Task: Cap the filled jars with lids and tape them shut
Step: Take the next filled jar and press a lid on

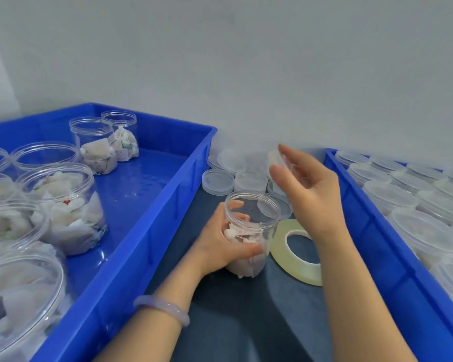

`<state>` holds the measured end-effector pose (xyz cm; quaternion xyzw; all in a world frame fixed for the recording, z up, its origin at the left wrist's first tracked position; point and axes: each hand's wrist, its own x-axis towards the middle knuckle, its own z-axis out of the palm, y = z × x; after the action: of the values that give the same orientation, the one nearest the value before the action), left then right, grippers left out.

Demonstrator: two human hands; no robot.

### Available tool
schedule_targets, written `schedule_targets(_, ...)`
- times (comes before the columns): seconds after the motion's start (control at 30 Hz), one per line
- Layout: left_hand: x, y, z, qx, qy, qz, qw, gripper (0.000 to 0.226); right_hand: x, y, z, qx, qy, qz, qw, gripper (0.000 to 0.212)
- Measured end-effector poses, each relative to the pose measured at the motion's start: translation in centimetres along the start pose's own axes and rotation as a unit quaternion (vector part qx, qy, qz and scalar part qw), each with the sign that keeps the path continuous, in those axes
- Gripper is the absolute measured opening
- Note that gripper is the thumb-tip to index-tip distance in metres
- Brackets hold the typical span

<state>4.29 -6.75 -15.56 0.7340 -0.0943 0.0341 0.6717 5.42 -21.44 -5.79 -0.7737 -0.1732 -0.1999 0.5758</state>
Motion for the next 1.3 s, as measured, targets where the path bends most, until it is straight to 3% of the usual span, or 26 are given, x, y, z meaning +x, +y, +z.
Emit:
schedule_targets(0.1,0.0,0.2,0.6,-0.005,0.012,0.022,1.000,0.086,-1.0,0.7,1.7,-0.170,-0.127,-0.037,0.977,0.040)
schedule_targets(0.17,0.0,0.3,0.8,-0.011,0.025,0.033,0.999,0.082,-1.9,1.2,2.6,-0.230,-0.165,-0.040,0.958,0.051)
schedule_targets(0.27,-0.2,0.3,1.0,-0.023,0.034,0.028,0.999,0.082,-1.8,1.4,2.2,-0.223,-0.172,-0.054,0.958,0.059)
schedule_targets(0.63,0.1,0.1,1.1,0.011,0.049,0.040,0.998,0.076,-0.9,1.1,1.9,-0.218,-0.224,-0.038,0.949,0.055)
schedule_targets(0.93,0.0,0.1,2.2,0.077,0.114,0.031,0.990,0.062,-1.3,1.0,3.1,-0.291,-0.153,-0.005,0.945,0.056)
schedule_targets(1.03,0.2,0.3,1.7,0.085,0.088,0.016,0.992,0.069,-1.5,1.0,2.9,-0.302,-0.166,-0.027,0.938,0.054)
schedule_targets(1.17,0.0,0.3,0.6,0.044,-0.011,0.012,0.999,0.090,-0.8,0.5,0.6,-0.084,-0.141,-0.001,0.986,0.037)
schedule_targets(1.23,-0.2,0.4,0.6,0.039,-0.017,0.011,0.999,0.094,-0.6,0.3,-0.2,-0.100,-0.137,-0.031,0.985,0.038)
schedule_targets(1.3,-0.2,0.4,0.9,0.028,-0.011,0.029,0.999,0.084,-0.7,0.2,0.0,-0.157,-0.167,-0.047,0.972,0.046)
